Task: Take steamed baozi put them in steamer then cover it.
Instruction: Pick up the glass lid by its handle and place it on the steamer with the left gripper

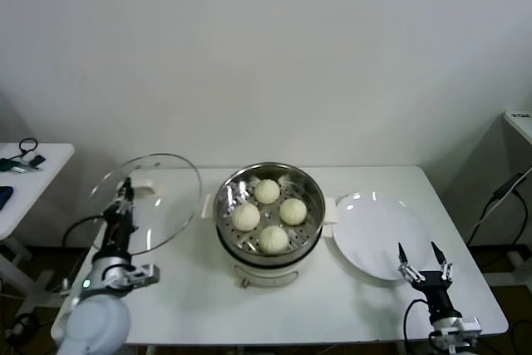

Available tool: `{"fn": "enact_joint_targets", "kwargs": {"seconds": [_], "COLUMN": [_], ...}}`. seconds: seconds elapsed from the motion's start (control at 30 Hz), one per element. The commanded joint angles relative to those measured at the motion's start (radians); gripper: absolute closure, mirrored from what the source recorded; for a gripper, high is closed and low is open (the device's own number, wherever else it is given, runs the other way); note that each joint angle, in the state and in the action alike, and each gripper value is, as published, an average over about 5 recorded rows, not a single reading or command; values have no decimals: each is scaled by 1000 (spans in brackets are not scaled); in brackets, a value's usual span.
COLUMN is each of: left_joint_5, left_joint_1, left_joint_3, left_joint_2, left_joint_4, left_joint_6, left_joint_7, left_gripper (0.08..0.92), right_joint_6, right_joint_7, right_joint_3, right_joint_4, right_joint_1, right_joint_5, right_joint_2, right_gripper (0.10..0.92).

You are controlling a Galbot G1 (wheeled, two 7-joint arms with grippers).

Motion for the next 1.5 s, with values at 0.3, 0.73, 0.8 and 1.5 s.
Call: {"fn": "enact_joint_targets", "kwargs": {"seconds": [0.3,0.73,0.8,1.5], "left_joint_5": [370,610,611,631], "left_joint_1": [-125,-225,-243,-278], "left_joint_3": [450,665,667,607], "left_joint_2": [-175,-476,-492,-496], "left_joint_4": [-113,111,146,275], "left_joint_6": [210,236,242,262], "left_joint_7": [184,268,267,236], "left_gripper": [862,862,862,862], "right_joint_6": [10,29,33,49], "right_joint_7": [7,5,6,9], "right_joint_3": [-32,-41,-41,-35], "right_joint_4": [-36,-42,-45,-44], "right_joint_1": [41,40,39,28], "right_joint_5": [16,48,50,46], "right_joint_2": [-35,-53,-53,-30], "right_gripper": [203,203,203,203]}}
